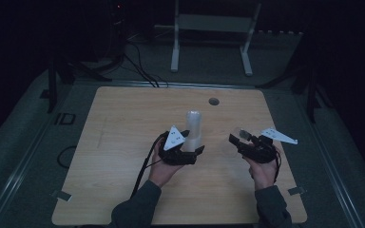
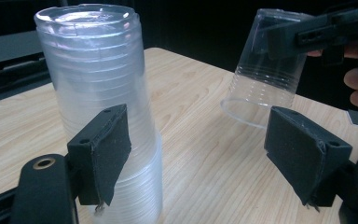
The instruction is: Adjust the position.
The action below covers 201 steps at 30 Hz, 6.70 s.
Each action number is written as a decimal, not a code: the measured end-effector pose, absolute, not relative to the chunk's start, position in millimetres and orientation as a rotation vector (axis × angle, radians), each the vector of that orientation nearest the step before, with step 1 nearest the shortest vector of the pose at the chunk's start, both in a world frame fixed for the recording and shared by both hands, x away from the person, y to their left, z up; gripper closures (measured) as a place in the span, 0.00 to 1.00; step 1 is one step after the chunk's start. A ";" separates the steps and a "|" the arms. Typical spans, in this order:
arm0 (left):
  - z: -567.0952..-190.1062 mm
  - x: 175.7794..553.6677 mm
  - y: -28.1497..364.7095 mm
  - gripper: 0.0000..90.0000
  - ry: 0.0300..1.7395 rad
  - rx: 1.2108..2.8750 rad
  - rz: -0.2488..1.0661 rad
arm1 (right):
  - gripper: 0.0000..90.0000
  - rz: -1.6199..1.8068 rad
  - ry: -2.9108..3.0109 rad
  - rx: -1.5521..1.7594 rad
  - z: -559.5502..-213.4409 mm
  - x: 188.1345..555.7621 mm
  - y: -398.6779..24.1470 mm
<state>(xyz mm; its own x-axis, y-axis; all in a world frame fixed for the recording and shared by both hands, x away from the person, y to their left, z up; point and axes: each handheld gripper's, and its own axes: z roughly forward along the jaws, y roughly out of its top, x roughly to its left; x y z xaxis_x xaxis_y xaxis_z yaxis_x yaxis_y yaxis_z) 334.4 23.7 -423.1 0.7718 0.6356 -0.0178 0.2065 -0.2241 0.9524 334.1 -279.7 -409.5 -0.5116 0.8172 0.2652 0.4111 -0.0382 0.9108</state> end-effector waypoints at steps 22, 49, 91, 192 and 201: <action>-421.1 330.6 -3.6 0.24 0.578 1.818 0.443 | 0.44 1.649 1.856 1.331 -422.1 324.4 -283.1; -434.0 333.9 -44.2 0.24 0.508 1.898 0.406 | 0.44 1.773 1.837 1.339 -419.2 318.6 -281.1; -443.0 340.0 -65.2 0.24 0.468 1.905 0.404 | 0.46 2.134 1.736 1.497 -433.1 325.2 -289.5; -426.9 349.8 -25.5 0.33 0.388 2.033 0.348 | 0.42 0.939 2.458 0.828 -366.8 323.5 -278.1; -426.5 350.9 -24.4 0.33 0.364 2.076 0.352 | 0.42 0.875 2.478 0.796 -359.9 325.6 -280.5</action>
<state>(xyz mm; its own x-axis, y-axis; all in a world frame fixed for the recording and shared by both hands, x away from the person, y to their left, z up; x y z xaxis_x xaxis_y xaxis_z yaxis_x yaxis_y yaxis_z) 350.9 -24.4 -426.5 0.9137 0.3934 0.1020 0.1153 -0.4916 0.8632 325.6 -280.5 -359.9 -0.7609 0.6260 -0.1705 0.3802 0.6432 0.6647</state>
